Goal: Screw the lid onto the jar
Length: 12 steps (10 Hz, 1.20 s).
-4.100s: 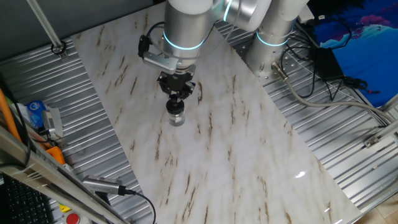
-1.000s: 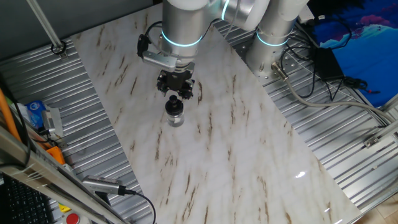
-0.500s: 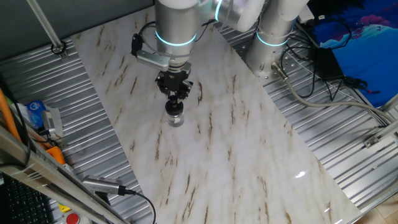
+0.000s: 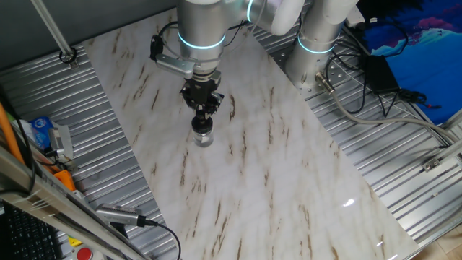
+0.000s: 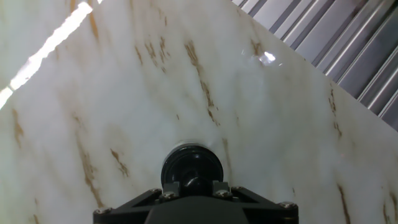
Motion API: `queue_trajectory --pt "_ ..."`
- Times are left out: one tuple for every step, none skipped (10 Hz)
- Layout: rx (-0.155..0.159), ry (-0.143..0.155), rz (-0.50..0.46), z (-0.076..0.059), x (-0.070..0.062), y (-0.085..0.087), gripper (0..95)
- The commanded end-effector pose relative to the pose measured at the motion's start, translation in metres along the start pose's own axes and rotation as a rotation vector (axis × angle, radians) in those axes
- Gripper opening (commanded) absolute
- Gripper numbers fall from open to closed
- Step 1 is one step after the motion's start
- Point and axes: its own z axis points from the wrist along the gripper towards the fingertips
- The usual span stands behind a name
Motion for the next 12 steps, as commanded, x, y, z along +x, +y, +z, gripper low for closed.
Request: queue_trajectory --pt "0.005 0.018 0.009 0.0006 -0.0002 -0.0002 0.0" --pt "0.004 0.029 0.011 0.0006 -0.0002 -0.0002 0.0" --pt "0.002 0.033 0.013 0.0006 -0.0002 -0.0002 0.0" --pt "0.007 0.045 0.014 0.0005 -0.0002 -0.0002 0.0" --pt "0.009 0.049 0.014 0.0003 -0.0003 -0.0002 0.0" --pt "0.014 0.066 0.018 -0.0003 -0.0004 -0.0001 0.0" --pt "0.018 0.069 0.016 -0.0005 -0.0004 0.0000 0.0" --pt "0.022 0.073 0.019 -0.0012 -0.0008 0.0001 0.0" --pt "0.026 0.078 0.020 -0.0017 -0.0010 0.0002 0.0" --pt "0.028 0.080 0.021 -0.0021 -0.0011 0.0003 0.0" --pt "0.029 0.084 0.024 -0.0023 -0.0014 0.0004 0.0" --pt "0.032 0.087 0.025 -0.0021 -0.0019 0.0006 0.0"
